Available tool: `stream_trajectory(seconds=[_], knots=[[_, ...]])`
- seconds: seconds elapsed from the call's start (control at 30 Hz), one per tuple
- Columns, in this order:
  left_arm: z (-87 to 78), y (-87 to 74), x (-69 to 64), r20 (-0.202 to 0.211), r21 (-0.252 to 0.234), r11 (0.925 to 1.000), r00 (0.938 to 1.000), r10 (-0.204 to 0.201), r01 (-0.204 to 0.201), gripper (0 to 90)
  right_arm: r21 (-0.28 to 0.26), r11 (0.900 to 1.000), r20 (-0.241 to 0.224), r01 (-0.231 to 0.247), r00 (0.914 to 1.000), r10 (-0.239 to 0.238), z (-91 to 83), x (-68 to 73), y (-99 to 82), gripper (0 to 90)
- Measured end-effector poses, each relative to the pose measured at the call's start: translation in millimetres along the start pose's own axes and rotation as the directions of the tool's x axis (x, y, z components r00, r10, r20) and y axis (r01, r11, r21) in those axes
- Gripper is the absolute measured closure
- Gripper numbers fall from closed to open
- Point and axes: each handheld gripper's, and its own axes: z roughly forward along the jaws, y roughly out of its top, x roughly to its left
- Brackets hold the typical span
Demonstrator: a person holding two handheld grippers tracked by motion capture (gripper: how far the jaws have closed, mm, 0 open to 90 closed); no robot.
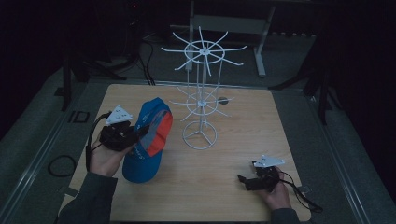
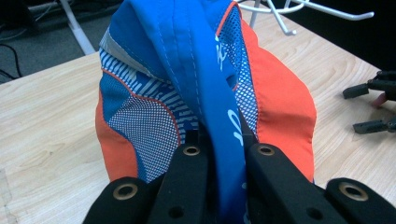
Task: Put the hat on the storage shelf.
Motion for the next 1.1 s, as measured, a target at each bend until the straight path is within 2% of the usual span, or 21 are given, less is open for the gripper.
stream_trajectory(seconds=[1.1], knots=[[-22.2,18.6,5.7,-0.014,-0.054,0.9985,0.9999,0.004,-0.005,89.5,-0.001,1.0000,0.000,0.002,1.0000,-0.002,0.1,-0.1,0.0,12.0]])
